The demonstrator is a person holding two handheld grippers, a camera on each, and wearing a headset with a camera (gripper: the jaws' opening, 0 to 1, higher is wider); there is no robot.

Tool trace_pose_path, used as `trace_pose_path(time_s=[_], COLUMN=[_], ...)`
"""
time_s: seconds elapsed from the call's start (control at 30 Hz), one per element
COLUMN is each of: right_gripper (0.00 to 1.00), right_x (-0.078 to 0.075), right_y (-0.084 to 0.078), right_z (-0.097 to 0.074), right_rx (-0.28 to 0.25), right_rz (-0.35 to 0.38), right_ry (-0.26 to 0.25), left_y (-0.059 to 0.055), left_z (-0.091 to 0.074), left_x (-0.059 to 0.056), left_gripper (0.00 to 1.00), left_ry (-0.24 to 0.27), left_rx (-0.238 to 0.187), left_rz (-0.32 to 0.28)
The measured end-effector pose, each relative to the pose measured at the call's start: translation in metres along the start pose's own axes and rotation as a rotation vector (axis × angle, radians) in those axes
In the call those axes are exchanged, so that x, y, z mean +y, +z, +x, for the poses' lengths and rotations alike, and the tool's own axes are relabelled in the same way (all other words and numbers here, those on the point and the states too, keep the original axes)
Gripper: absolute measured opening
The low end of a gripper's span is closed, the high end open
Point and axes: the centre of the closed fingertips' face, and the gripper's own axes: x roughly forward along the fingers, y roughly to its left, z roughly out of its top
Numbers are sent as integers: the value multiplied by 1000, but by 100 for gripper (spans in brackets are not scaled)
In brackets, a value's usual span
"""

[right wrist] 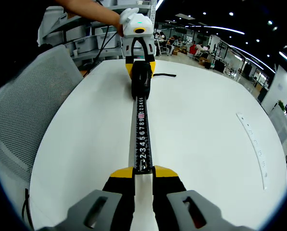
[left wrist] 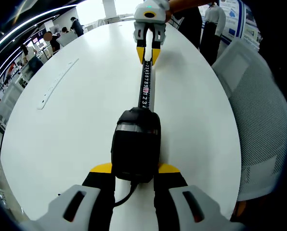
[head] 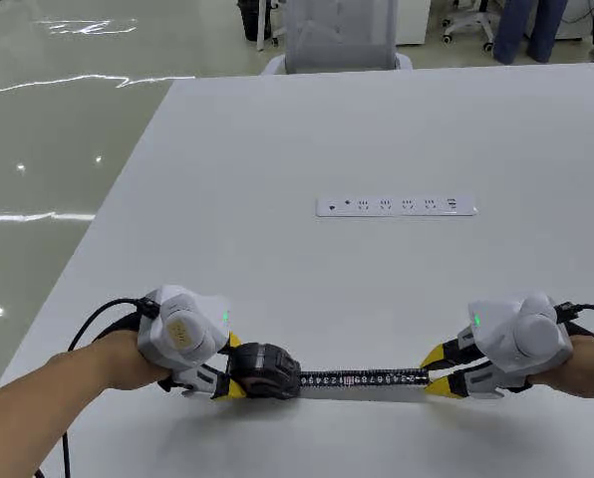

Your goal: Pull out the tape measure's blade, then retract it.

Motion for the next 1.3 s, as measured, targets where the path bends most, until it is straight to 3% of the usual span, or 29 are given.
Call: trace_pose_path(time_s=[1.3], right_gripper=[11], right_x=[0], right_y=[-10], right_z=[-10], right_rx=[6], right_rz=[16], right_ry=[-7], left_y=[-1], left_z=[0], left_x=[1], left_gripper=[26], left_ry=[0], left_rx=[3], left_rz=[-2])
